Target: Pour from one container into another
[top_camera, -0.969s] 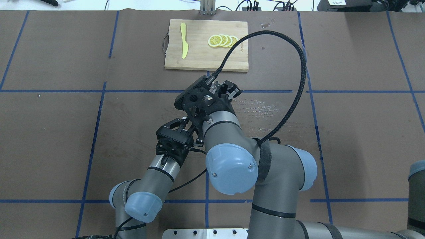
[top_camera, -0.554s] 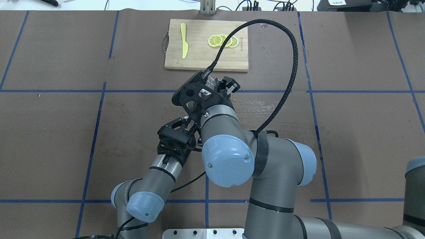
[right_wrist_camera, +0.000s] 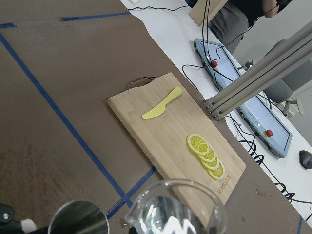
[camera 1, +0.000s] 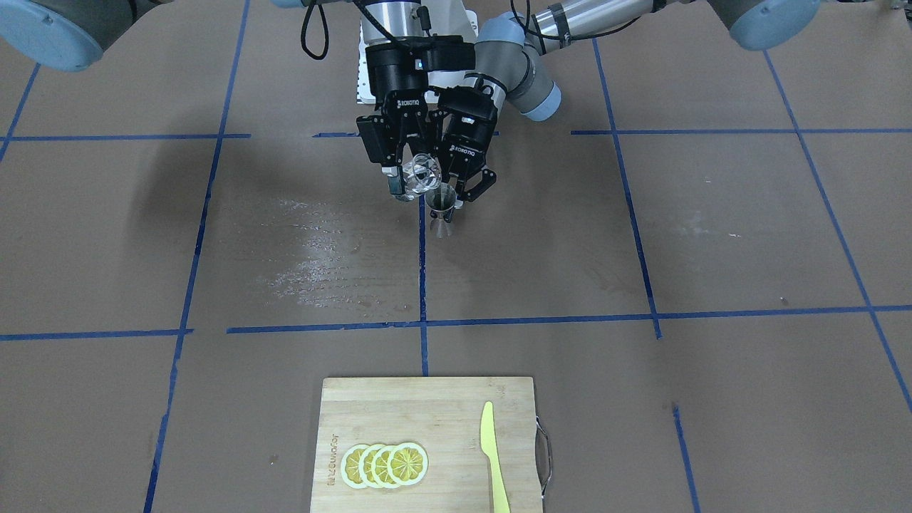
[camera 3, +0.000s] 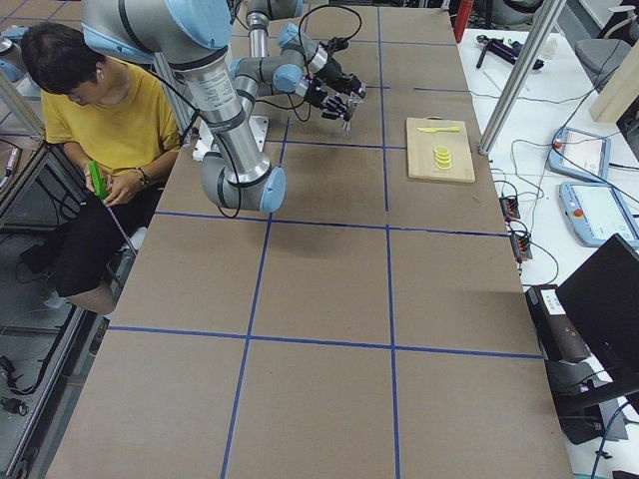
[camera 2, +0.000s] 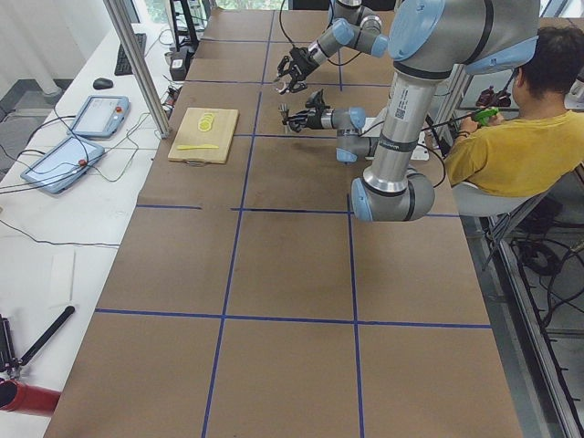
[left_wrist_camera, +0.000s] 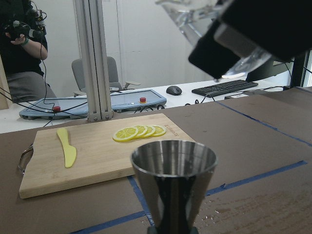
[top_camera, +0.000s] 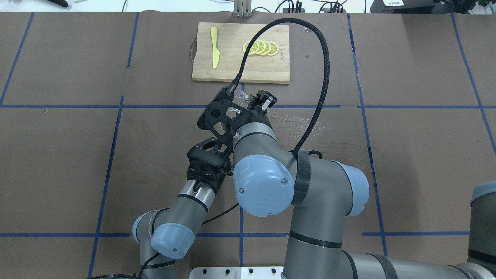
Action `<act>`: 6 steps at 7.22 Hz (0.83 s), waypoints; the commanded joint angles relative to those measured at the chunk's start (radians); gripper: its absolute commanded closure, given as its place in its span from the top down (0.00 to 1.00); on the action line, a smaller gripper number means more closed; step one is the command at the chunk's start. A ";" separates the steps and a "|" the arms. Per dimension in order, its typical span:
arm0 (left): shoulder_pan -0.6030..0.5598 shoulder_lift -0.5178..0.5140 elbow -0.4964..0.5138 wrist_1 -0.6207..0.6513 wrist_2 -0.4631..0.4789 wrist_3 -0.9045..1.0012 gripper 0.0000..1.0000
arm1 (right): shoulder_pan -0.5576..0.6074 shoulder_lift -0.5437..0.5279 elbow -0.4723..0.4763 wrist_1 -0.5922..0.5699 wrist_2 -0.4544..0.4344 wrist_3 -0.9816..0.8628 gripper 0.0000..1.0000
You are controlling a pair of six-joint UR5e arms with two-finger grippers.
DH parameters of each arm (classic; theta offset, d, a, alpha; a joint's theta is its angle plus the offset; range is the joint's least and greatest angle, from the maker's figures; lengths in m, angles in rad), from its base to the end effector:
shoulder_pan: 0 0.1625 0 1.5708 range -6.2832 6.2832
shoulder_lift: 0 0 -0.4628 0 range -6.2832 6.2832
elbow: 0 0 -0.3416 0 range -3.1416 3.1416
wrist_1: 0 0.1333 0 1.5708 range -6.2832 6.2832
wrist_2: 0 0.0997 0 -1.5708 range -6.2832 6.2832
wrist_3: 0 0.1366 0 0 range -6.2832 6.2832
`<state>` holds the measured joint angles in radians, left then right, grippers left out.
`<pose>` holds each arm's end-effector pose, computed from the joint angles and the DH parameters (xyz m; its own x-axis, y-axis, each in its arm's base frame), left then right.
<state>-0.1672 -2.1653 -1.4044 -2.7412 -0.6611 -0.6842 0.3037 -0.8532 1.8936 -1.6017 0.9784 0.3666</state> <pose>0.6019 -0.3461 0.3021 0.6648 0.3703 -0.6488 0.5775 0.2961 0.7608 -0.5348 -0.3872 0.1924 0.8347 -0.5500 0.0260 0.2236 0.3817 0.8968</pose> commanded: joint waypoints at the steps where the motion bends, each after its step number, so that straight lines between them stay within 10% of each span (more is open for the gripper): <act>1: 0.000 -0.007 0.001 0.000 0.000 0.000 0.00 | 0.000 0.002 0.001 -0.015 0.000 -0.073 0.11; 6: 0.000 -0.013 -0.001 0.000 0.000 0.000 0.00 | -0.001 0.022 -0.001 -0.083 -0.021 -0.164 0.12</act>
<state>-0.1672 -2.1756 -1.4038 -2.7412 -0.6611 -0.6842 0.3031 -0.8320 1.8938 -1.6738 0.9648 0.2249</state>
